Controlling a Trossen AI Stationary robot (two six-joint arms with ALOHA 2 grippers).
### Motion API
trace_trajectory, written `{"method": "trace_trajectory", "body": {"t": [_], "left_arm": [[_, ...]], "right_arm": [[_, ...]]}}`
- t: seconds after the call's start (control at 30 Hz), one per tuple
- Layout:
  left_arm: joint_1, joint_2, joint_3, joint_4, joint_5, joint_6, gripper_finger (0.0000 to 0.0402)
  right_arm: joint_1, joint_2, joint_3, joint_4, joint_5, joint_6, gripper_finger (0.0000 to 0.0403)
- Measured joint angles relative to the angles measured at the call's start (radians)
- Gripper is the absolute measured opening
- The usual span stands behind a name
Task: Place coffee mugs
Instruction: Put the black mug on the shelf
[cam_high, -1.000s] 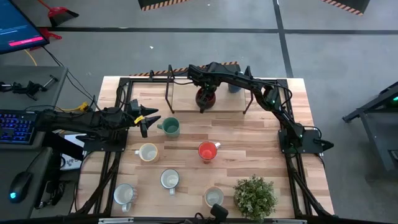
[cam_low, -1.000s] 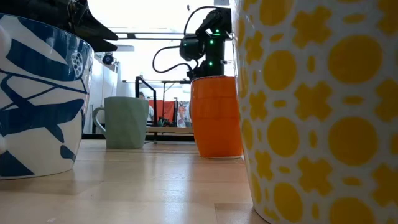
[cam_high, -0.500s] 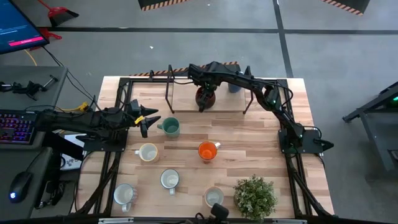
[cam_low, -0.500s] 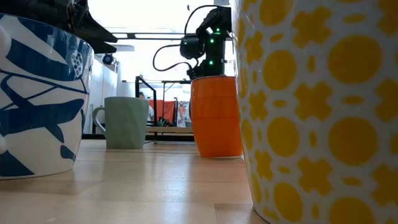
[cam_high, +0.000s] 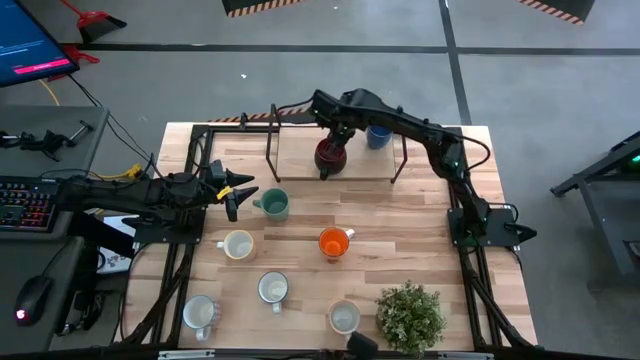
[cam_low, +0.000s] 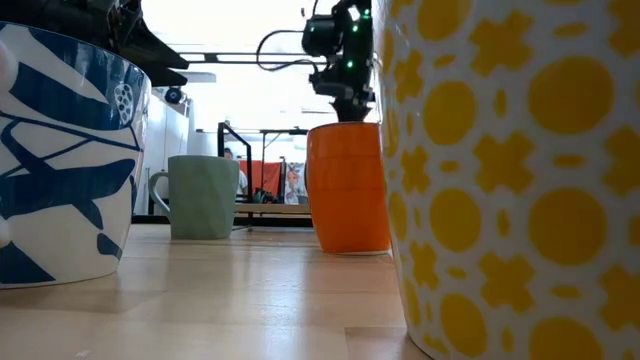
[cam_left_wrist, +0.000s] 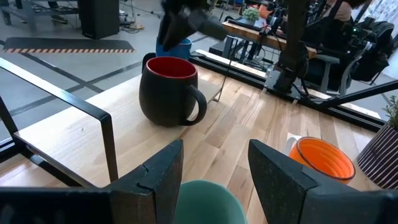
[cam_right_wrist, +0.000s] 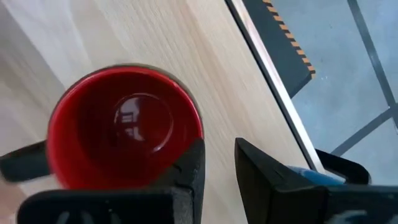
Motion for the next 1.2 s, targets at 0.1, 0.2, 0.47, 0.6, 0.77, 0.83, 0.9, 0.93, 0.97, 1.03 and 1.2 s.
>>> {"method": "trace_trajectory", "body": {"t": [0.1, 0.2, 0.47, 0.6, 0.77, 0.83, 0.9, 0.93, 0.97, 1.03, 1.2], "left_arm": [[0.0, 0.0, 0.0, 0.0, 0.0, 0.0, 0.0172], [0.0, 0.0, 0.0, 0.0, 0.0, 0.0, 0.0172], [0.0, 0.0, 0.0, 0.0, 0.0, 0.0, 0.0172], [0.0, 0.0, 0.0, 0.0, 0.0, 0.0, 0.0172], [0.0, 0.0, 0.0, 0.001, 0.0, 0.0, 0.0172], [0.0, 0.0, 0.0, 0.0, 0.0, 0.0, 0.0172], [0.0, 0.0, 0.0, 0.001, 0.0, 0.0, 0.0172], [0.0, 0.0, 0.0, 0.0, 0.0, 0.0, 0.0172], [0.0, 0.0, 0.0, 0.0, 0.0, 0.0, 0.0172], [0.0, 0.0, 0.0, 0.001, 0.0, 0.0, 0.0172], [0.0, 0.0, 0.0, 0.001, 0.0, 0.0, 0.0172]], "right_arm": [[0.0, -0.023, 0.0, -0.033, -0.016, -0.011, 0.0064], [0.003, -0.03, 0.0, -0.103, -0.043, -0.023, 0.0064], [0.045, -0.019, 0.0, -0.171, -0.14, -0.069, 0.0042], [0.066, -0.02, 0.0, -0.171, -0.177, -0.084, 0.002], [0.085, -0.02, 0.0, -0.188, -0.222, -0.101, 0.0005], [0.092, -0.02, 0.0, -0.199, -0.247, -0.105, 0.0003], [0.1, -0.02, 0.0, -0.199, -0.25, -0.106, 0.0002], [0.104, -0.02, 0.0, -0.195, -0.249, -0.107, 0.0002], [0.107, -0.02, 0.0, -0.188, -0.246, -0.108, 0.0002], [0.114, -0.02, 0.0, -0.17, -0.246, -0.106, 0.0002], [0.132, -0.001, 0.0, -0.156, -0.243, -0.105, 0.0002]]}}
